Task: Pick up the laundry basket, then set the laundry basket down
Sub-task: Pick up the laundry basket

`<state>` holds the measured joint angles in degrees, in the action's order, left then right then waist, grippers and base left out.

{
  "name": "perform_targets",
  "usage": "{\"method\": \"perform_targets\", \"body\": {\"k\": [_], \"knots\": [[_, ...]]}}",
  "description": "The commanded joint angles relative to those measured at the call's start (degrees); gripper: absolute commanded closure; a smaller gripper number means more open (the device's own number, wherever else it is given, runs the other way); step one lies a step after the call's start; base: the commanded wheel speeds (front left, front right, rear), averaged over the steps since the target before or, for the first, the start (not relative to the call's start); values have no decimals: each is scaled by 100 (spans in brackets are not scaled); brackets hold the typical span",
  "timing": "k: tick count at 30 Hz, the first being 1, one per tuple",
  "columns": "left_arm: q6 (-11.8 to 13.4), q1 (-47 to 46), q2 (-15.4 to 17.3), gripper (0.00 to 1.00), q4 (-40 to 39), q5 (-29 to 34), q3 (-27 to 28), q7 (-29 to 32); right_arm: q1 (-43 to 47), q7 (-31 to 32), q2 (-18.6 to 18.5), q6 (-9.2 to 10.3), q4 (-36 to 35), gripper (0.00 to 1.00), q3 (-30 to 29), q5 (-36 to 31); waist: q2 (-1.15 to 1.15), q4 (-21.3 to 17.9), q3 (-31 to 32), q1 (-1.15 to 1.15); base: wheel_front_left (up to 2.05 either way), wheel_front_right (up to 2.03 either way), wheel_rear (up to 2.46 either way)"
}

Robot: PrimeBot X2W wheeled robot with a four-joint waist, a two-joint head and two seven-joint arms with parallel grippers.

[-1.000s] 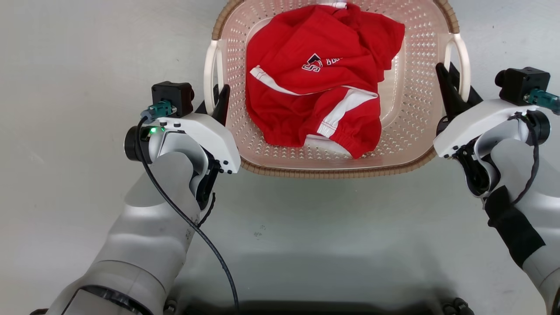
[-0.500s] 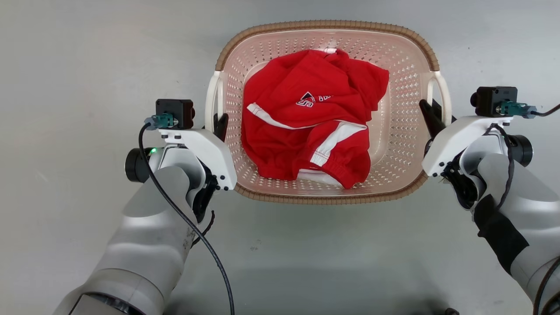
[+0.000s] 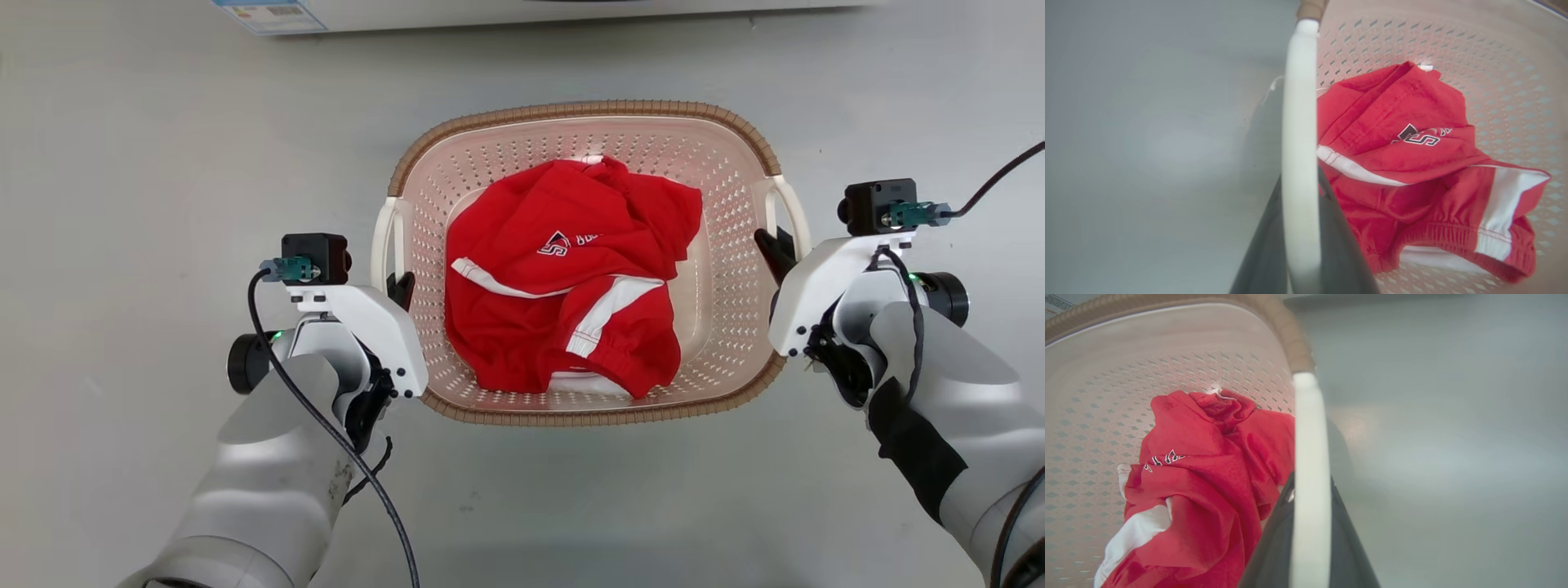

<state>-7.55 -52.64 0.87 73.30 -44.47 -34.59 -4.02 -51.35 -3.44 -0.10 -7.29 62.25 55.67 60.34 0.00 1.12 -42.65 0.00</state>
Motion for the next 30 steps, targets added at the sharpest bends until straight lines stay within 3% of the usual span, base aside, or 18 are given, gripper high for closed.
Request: {"method": "perform_targets", "body": {"k": [1,30], "knots": [[38,288,515,100,64,-50,157,34,231,-28,-279,-20,114,100,111,49,0,-47,251,0,0,0,0],[285,1731,971,100,66,-449,198,1395,1305,604,-278,-20,487,100,1055,1070,0,-332,2937,0,0,0,0]]}}
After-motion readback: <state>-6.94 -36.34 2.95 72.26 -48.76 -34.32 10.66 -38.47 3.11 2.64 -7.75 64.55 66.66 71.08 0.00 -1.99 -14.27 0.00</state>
